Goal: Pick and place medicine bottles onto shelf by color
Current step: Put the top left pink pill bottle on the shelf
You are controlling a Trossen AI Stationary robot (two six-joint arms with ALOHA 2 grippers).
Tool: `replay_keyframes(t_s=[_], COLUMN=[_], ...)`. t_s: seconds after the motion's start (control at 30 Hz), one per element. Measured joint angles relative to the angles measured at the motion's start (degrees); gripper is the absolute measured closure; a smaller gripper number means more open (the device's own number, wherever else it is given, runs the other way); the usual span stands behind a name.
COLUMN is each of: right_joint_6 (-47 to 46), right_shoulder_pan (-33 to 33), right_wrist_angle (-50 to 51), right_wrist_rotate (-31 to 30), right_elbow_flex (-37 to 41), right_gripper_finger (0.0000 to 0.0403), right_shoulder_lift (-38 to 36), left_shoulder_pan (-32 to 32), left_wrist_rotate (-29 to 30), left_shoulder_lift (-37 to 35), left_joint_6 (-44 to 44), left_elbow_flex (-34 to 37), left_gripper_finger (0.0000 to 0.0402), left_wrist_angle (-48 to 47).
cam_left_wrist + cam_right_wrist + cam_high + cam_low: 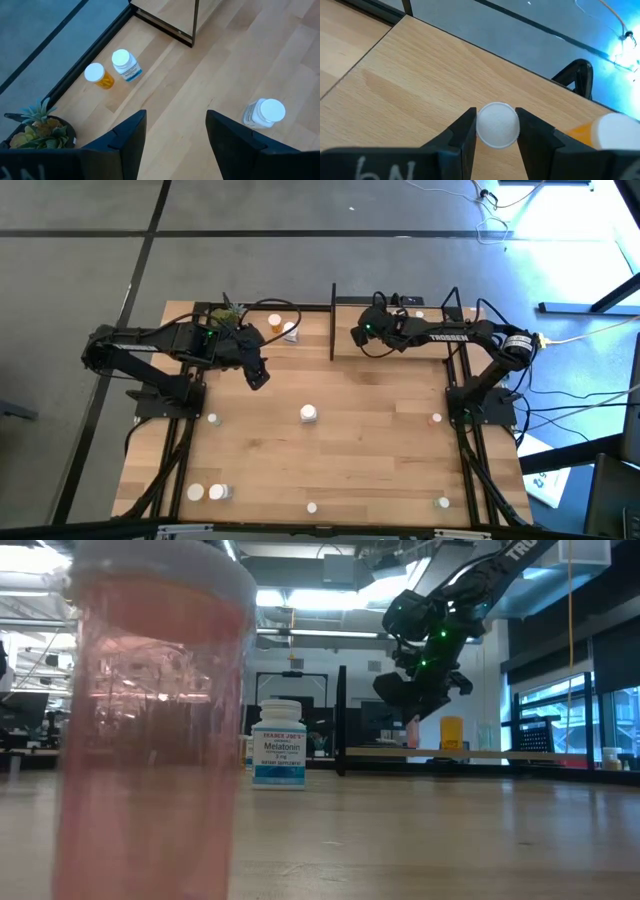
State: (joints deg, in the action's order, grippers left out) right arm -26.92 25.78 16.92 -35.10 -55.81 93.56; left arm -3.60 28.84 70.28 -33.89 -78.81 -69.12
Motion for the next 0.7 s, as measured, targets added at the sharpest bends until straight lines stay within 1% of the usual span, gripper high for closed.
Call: replay_keyframes(t_s=[0.17, 0.7], right_joint_6=[0.4, 0.3], right_shoulder_pan=[0.0, 0.5], right_wrist_angle=[-0.2, -0.6], right_wrist_rotate=[-0.9, -0.1], right_elbow_flex=[0.0, -0.1], right_gripper_finger=[0.0278, 0.0278], right_shoulder_lift=[0.0, 1.3], left_shoulder_pan=[0.0, 0.0], left_wrist_rotate=[0.0, 0.0], left_shoulder_lift=[0.0, 0.0], left_joint_6=[0.0, 0.0], left_elbow_flex=[0.0, 0.0], left_gripper_finger=[0.0202, 0.0202], left_wrist_angle=[0.0, 0.0])
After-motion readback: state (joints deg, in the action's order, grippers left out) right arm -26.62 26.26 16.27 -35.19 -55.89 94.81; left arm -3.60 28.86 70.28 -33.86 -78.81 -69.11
